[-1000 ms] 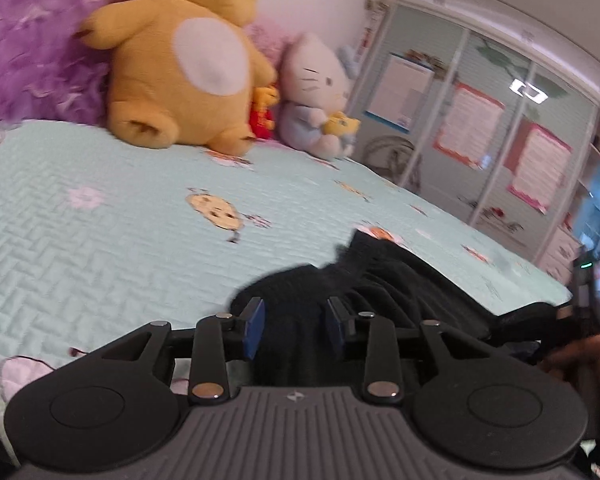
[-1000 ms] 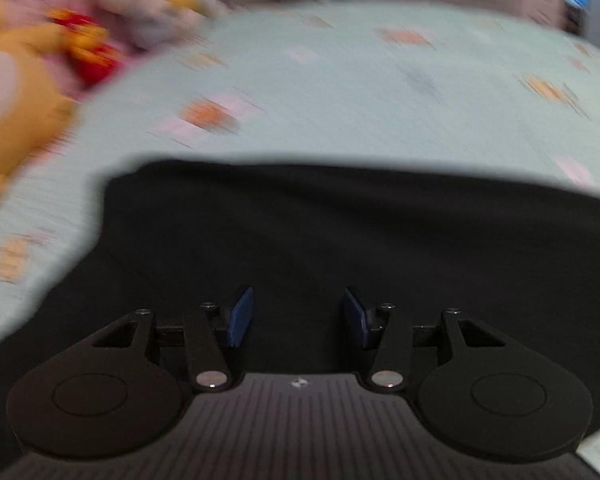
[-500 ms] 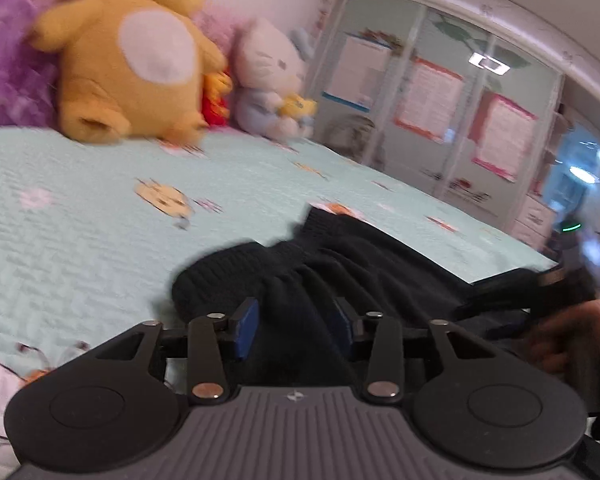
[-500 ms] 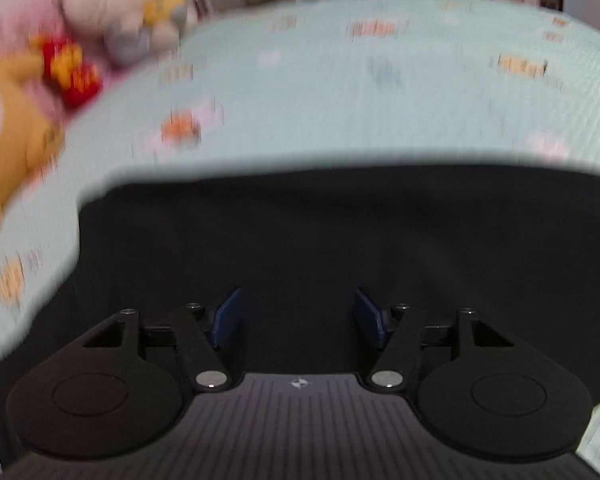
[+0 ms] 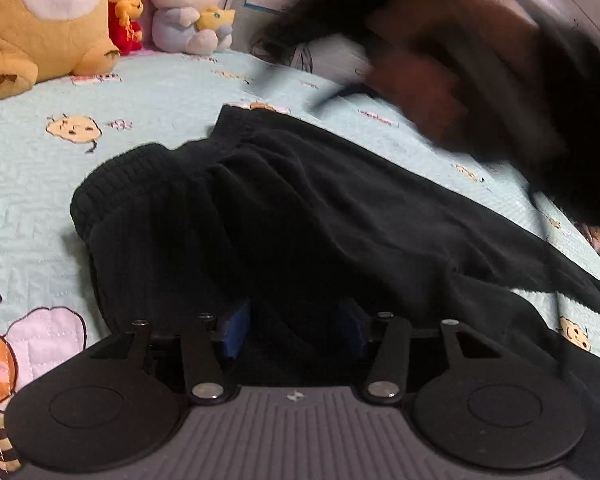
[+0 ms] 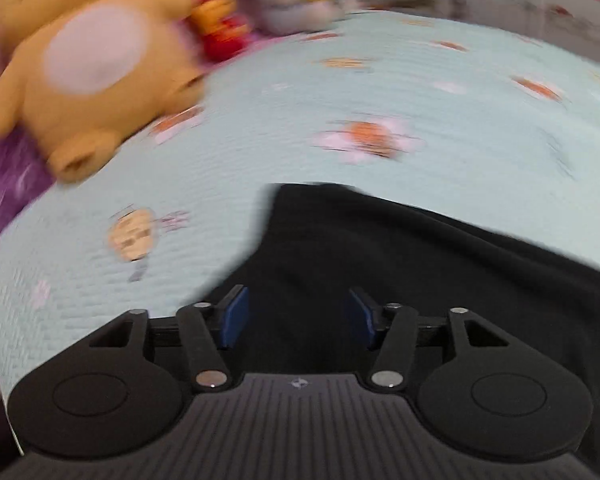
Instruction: Fold clothes
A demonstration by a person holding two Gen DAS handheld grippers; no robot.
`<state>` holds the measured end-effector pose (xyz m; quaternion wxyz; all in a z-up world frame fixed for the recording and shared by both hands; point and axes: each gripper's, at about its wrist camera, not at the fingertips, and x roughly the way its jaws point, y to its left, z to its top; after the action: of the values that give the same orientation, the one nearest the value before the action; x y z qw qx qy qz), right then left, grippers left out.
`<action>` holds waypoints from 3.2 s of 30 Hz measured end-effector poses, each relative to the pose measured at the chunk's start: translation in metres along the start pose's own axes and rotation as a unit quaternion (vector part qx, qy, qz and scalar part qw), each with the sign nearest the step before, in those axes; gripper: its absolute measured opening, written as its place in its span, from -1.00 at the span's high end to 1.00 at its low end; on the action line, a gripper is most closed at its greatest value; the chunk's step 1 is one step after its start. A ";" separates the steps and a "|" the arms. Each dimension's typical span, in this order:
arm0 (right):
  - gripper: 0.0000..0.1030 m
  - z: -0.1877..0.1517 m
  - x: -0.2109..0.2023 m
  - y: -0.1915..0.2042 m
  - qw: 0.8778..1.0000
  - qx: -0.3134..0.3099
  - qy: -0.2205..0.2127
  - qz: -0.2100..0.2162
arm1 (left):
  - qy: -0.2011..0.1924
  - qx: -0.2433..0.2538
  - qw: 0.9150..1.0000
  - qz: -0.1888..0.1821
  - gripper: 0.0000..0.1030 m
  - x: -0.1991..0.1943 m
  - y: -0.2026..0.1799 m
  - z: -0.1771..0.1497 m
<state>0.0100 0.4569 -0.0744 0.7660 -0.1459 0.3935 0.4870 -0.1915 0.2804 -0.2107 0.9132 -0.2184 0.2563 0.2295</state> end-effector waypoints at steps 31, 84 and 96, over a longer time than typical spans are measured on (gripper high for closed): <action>0.68 -0.013 0.022 0.023 0.989 0.045 0.094 -0.105 | -0.016 -0.107 0.994 -0.020 -0.06 -0.011 0.033 0.005; -0.29 -0.503 -0.321 -0.209 0.749 0.644 -0.134 0.076 | 0.027 -0.296 0.953 0.058 -0.25 -0.015 0.087 0.018; -0.32 -0.493 -0.327 -0.216 0.769 0.615 -0.158 0.081 | 0.009 -0.274 0.961 -0.035 0.76 -0.045 -0.019 0.074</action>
<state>-0.1018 -0.1532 -0.1850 0.7012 0.4674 0.4926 0.2171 -0.1885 0.2892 -0.1223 0.8234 -0.4715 0.1837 0.2568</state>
